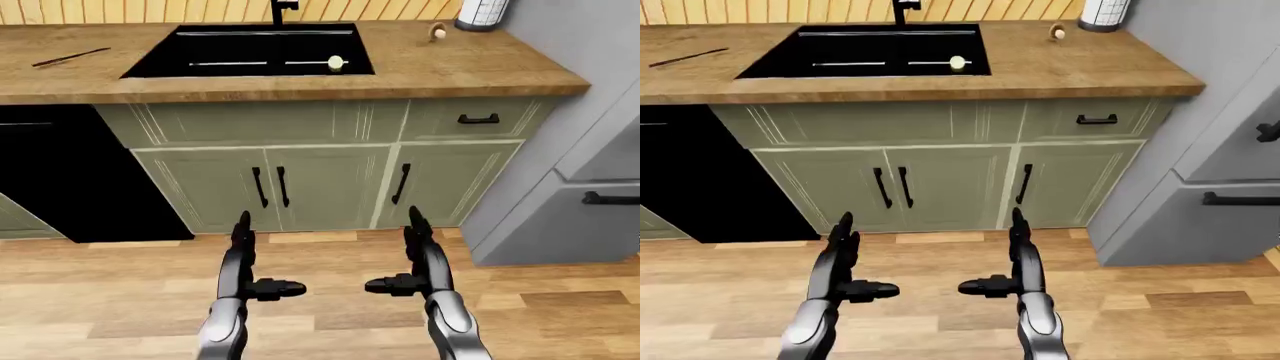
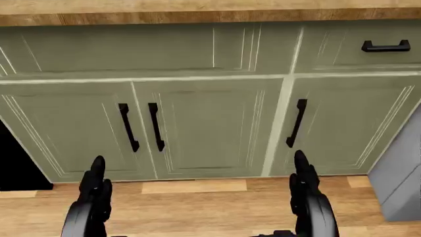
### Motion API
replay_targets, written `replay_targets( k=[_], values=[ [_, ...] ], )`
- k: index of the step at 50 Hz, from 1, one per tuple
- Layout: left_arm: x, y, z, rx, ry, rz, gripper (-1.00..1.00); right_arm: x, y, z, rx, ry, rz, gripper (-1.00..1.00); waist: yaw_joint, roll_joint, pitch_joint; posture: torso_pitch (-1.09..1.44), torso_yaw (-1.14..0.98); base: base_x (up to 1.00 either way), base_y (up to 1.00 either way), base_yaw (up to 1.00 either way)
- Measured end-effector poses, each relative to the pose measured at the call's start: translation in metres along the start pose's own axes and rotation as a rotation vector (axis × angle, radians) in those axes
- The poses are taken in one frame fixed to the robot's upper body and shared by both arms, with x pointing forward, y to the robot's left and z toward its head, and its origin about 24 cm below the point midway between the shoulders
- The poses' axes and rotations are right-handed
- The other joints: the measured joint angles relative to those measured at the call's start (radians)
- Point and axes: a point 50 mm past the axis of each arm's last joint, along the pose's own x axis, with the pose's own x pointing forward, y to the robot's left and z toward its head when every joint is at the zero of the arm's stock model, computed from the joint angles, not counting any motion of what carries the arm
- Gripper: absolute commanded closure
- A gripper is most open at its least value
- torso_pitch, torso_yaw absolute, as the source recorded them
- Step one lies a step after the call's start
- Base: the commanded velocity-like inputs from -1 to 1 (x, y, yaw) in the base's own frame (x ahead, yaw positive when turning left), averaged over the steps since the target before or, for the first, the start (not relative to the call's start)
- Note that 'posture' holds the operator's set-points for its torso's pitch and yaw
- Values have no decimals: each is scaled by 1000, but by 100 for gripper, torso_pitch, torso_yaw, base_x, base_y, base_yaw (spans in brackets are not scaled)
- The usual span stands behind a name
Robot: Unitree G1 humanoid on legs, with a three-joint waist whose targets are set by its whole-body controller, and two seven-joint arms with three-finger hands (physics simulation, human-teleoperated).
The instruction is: Turn the sink spout to the right.
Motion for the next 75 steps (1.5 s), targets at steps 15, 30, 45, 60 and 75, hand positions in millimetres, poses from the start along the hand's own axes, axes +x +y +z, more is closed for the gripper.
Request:
replay_targets(
  k=[15, 30, 45, 60, 75],
  values=[
    [2, 0, 12, -3, -64, -4, -100, 2, -2, 10, 7, -52, -11, -100, 7, -4, -59, 0, 0, 0, 0, 0],
    [35, 11, 25, -3, -31, 44, -100, 33, -26, 23, 22, -37, -53, -100, 5, -6, -64, 0, 0, 0, 0, 0],
    [73, 9, 109, 29, -90, 61, -100, 65, -40, 95, -4, -88, -48, -100, 8, -10, -68, 0, 0, 0, 0, 0],
    [103, 17, 174, 51, -87, 109, -100, 84, -39, 186, -37, -129, -17, -100, 8, -13, -62, 0, 0, 0, 0, 0],
    [103, 18, 190, 70, -82, 130, -100, 82, -39, 213, -59, -110, -2, -100, 11, -12, -50, 0, 0, 0, 0, 0]
  ],
)
